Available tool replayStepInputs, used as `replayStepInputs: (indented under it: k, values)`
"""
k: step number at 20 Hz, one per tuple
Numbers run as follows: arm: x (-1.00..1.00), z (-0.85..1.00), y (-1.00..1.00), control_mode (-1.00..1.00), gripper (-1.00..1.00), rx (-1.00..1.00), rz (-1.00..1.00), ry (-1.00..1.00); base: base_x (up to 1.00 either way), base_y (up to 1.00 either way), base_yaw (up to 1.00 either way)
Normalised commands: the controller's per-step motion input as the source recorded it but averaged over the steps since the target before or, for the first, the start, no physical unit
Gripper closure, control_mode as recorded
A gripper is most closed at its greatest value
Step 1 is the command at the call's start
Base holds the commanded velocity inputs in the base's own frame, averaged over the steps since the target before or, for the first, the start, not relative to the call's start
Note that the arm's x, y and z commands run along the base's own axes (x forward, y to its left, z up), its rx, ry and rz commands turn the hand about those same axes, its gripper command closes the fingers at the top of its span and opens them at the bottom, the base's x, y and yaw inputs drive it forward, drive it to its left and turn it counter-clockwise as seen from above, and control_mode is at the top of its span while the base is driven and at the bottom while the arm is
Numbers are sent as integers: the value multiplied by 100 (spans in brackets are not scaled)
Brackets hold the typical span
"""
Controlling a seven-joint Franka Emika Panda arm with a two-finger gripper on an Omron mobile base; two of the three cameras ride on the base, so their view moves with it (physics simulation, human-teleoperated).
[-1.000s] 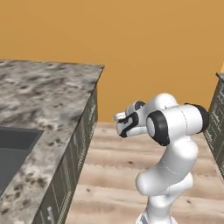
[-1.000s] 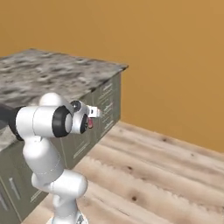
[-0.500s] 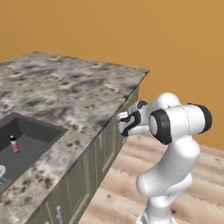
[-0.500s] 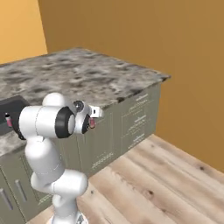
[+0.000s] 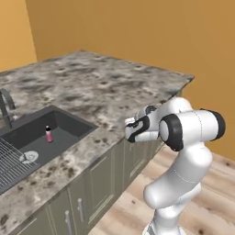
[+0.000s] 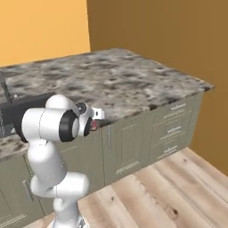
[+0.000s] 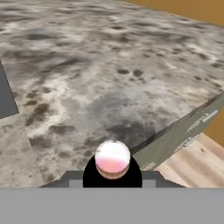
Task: Place the large bottle from the dining counter next to the other large bottle outside the sink, and place the small bottle from the dining counter next to the other small bottle inside the sink.
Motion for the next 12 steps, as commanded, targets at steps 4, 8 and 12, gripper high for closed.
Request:
replayStepInputs:
  k: [4, 8, 12]
  values:
    - [0, 0, 0, 100, 100, 0, 0, 0, 25, 0, 38]
    - [0, 0, 0, 100, 100, 0, 0, 0, 37, -1, 39]
    - [0, 0, 0, 100, 100, 0, 0, 0, 74, -22, 45]
